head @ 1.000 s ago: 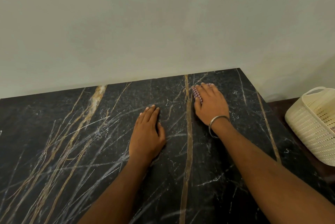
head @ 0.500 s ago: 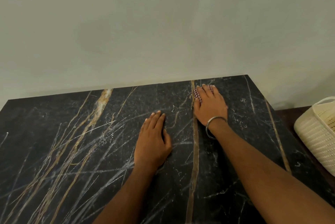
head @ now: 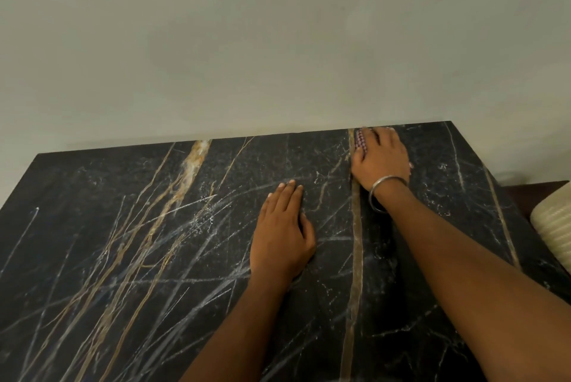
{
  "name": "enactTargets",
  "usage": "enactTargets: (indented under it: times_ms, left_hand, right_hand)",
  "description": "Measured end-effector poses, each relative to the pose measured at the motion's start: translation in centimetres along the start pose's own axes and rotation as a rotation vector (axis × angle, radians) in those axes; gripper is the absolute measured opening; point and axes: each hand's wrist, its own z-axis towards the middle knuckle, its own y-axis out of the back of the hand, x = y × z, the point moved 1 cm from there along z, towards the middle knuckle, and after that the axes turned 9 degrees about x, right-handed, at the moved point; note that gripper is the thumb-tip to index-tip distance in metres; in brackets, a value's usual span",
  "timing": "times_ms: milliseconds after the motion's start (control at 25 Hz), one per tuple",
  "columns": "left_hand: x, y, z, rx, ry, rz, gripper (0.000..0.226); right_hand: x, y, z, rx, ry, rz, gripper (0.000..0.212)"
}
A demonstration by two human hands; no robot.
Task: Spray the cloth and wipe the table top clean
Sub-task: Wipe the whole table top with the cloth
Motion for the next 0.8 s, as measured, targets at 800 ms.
enactTargets:
  times_ms: [800]
  left_hand:
    - [0.2, -0.2, 0.0, 0.001, -0.009, 0.003, 0.054]
  right_hand:
    - [2.3, -0.9, 2.0, -0.007, 0.214, 0.044, 0.049]
